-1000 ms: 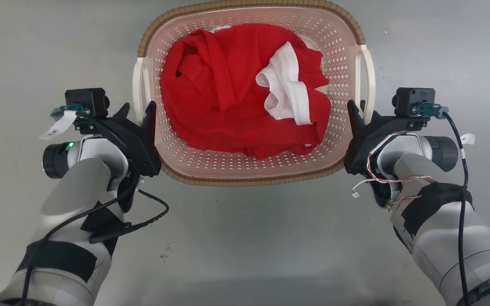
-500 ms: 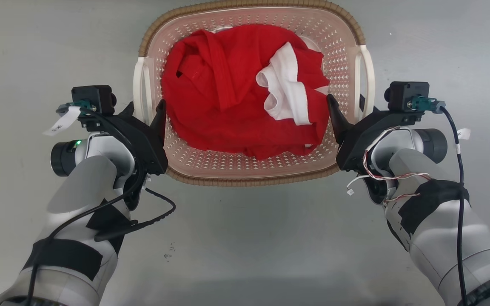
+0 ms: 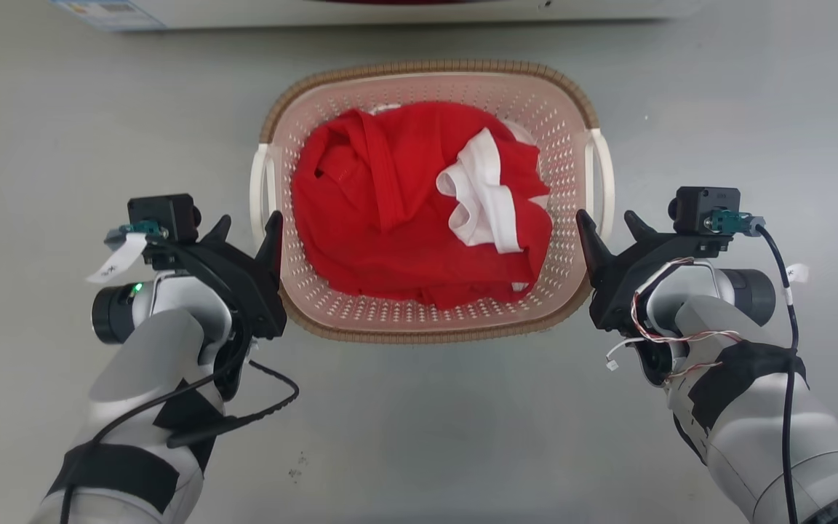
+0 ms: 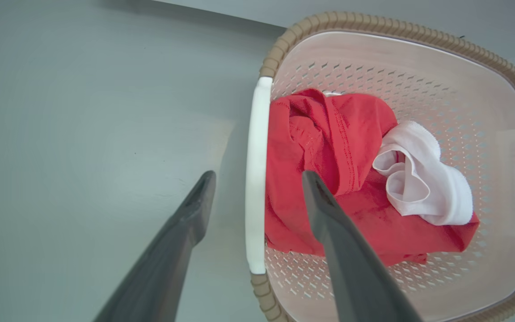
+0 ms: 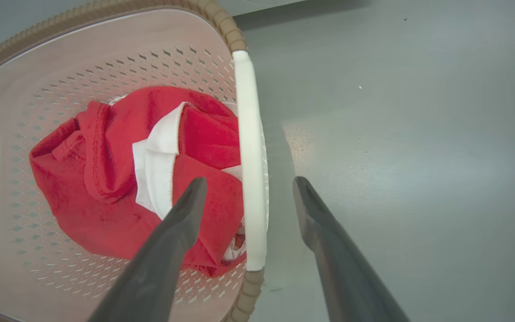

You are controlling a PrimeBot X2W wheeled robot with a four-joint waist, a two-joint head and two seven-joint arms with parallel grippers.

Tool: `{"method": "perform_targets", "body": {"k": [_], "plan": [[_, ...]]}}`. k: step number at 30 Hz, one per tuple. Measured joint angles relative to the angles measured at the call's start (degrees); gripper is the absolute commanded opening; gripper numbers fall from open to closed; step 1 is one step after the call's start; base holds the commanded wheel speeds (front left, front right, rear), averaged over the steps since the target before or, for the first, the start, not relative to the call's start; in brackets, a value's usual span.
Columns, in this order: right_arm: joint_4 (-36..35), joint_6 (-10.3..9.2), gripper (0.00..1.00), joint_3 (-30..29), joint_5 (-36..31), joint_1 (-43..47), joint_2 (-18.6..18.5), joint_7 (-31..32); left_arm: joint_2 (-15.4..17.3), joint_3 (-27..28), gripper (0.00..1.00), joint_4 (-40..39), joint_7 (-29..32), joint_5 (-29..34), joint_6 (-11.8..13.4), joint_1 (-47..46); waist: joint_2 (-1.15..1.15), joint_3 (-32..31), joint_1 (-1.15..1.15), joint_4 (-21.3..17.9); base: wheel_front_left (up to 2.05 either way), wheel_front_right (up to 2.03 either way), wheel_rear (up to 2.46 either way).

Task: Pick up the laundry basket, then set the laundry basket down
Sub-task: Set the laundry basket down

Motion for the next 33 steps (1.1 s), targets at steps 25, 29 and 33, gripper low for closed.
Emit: {"method": "perform_targets", "body": {"k": [25, 29, 33], "plan": [[0.5, 0.38, 1.0, -1.7, 0.8, 11.6, 0.0, -8.1, 3.7, -3.1, 1.0, -5.3, -6.8, 1.4, -0.4, 12.5, -0.01, -20.0, -0.01, -0.7, 0.0, 0.0, 0.0], [-1.4, -0.94, 1.0, -2.2, 0.2, 15.5, 0.0, -8.1, 4.8, -2.1, 1.0, -7.9, -6.8, 1.6, -0.4, 17.0, -0.01, -24.2, -0.01, -1.0, 0.0, 0.0, 0.0], [-4.7, -2.43, 1.0, -2.8, -1.4, 18.3, -0.6, -8.1, 5.0, -0.6, 1.0, -11.4, -6.8, 2.1, 0.7, 20.8, -0.01, -27.6, -0.01, -1.3, 0.0, 0.0, 0.0]]}}
